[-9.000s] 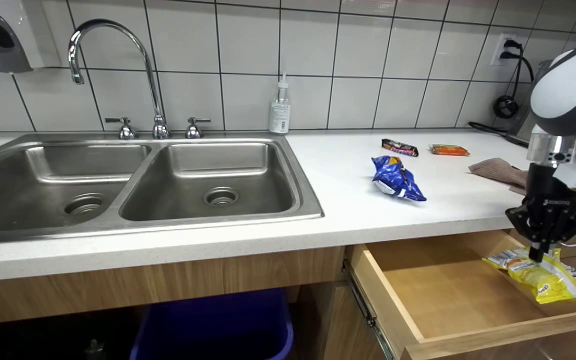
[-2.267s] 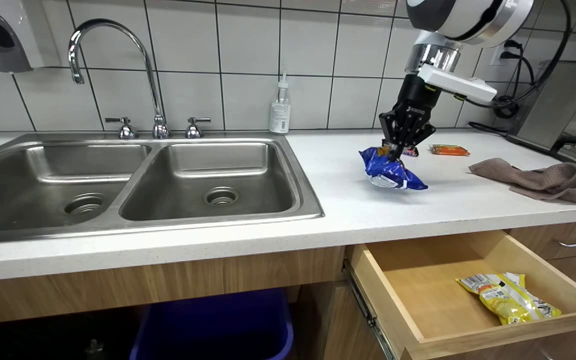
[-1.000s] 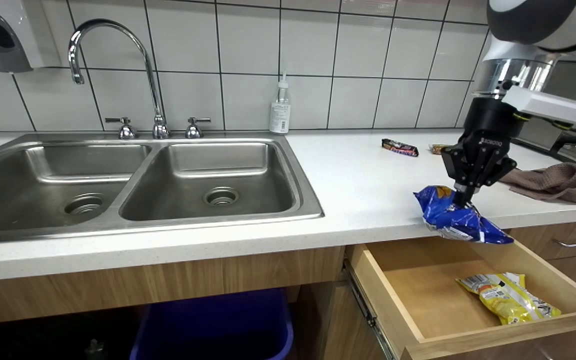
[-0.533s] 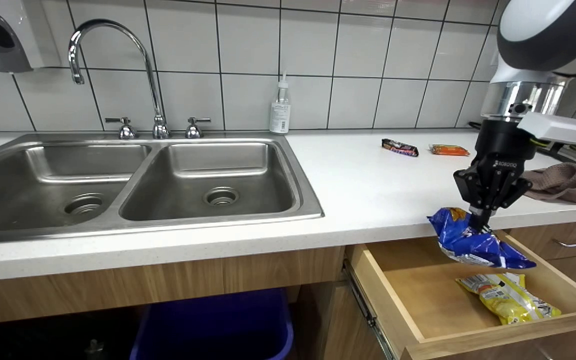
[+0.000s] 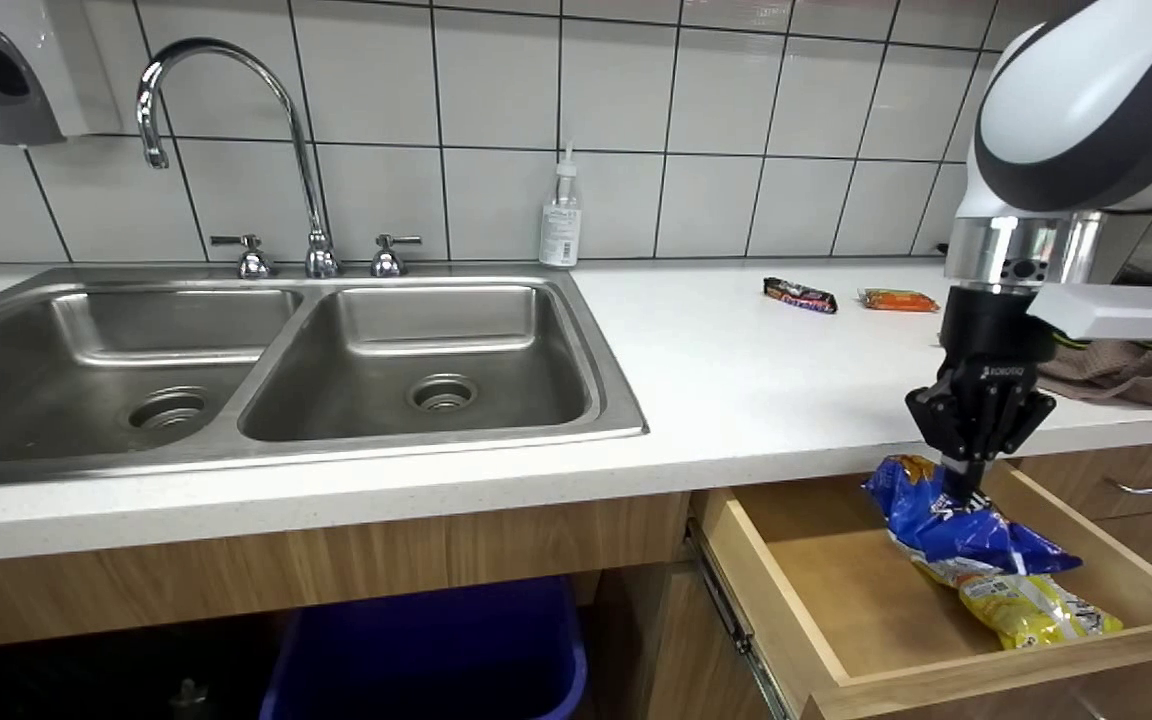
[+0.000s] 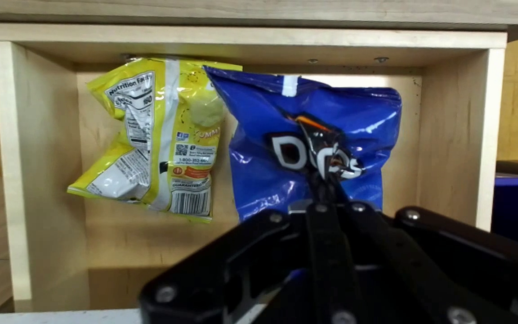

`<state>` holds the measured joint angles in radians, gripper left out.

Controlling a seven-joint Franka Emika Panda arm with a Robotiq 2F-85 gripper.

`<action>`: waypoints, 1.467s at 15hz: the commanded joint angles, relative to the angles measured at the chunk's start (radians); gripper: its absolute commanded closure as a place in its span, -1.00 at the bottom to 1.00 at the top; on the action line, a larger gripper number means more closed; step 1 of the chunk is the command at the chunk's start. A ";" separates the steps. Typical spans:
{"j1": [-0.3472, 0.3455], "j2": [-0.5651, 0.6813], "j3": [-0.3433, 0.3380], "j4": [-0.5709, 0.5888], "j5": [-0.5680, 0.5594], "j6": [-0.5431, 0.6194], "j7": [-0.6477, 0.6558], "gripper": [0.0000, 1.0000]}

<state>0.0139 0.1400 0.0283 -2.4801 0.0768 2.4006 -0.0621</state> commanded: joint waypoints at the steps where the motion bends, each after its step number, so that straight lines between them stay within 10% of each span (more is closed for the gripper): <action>1: 0.015 0.035 -0.001 0.007 -0.051 0.031 0.037 1.00; 5: 0.025 0.055 -0.001 0.003 -0.075 0.053 0.051 1.00; 6: 0.027 0.055 -0.002 0.000 -0.081 0.057 0.056 0.48; 17: 0.023 0.002 -0.006 -0.035 -0.103 0.014 0.042 -0.98; 22: 0.014 -0.048 -0.015 -0.079 -0.122 -0.063 0.029 -1.00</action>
<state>0.0341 0.1662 0.0229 -2.5120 -0.0106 2.3978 -0.0419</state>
